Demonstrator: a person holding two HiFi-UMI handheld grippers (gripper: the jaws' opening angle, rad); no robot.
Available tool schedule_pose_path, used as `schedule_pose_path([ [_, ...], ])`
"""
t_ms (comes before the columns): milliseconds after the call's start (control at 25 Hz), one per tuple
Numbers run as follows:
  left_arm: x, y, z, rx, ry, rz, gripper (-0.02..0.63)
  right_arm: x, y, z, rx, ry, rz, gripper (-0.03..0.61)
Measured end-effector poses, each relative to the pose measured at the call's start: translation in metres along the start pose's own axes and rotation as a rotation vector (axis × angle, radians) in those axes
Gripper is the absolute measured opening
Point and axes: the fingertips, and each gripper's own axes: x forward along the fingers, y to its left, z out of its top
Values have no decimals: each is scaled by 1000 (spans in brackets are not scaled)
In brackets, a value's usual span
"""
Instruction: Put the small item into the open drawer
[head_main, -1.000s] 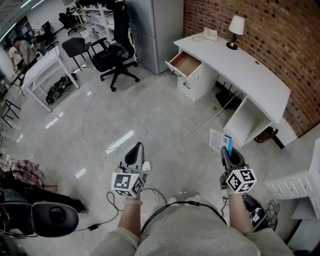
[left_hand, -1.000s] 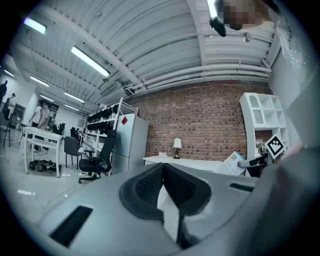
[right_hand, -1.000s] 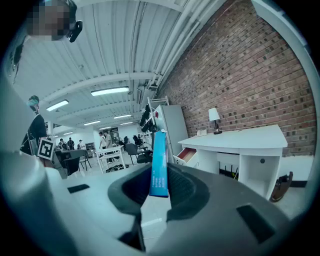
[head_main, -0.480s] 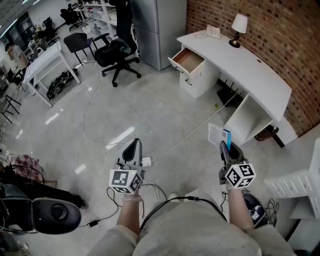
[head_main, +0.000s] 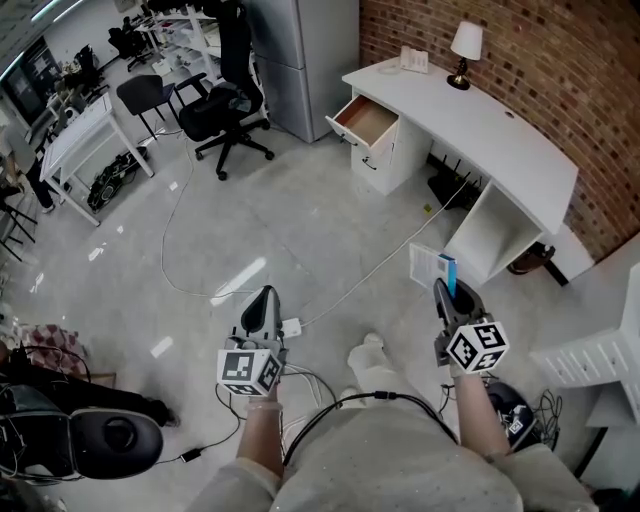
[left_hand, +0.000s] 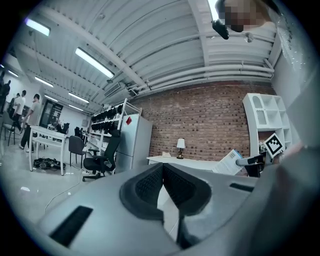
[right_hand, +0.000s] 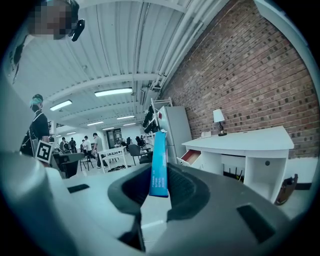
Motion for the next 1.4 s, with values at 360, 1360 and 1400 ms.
schedule_pose_path([
  [360,39,28,-8,-3,26,63,5,60,-24,-2,29,14,30,80],
  [1360,234,52,4,-22,23,121,5,225,-140,41,50,43,82,81],
  [1400,239,51,5,-18,19,123,5,230,-143,43,47,41,89,80],
])
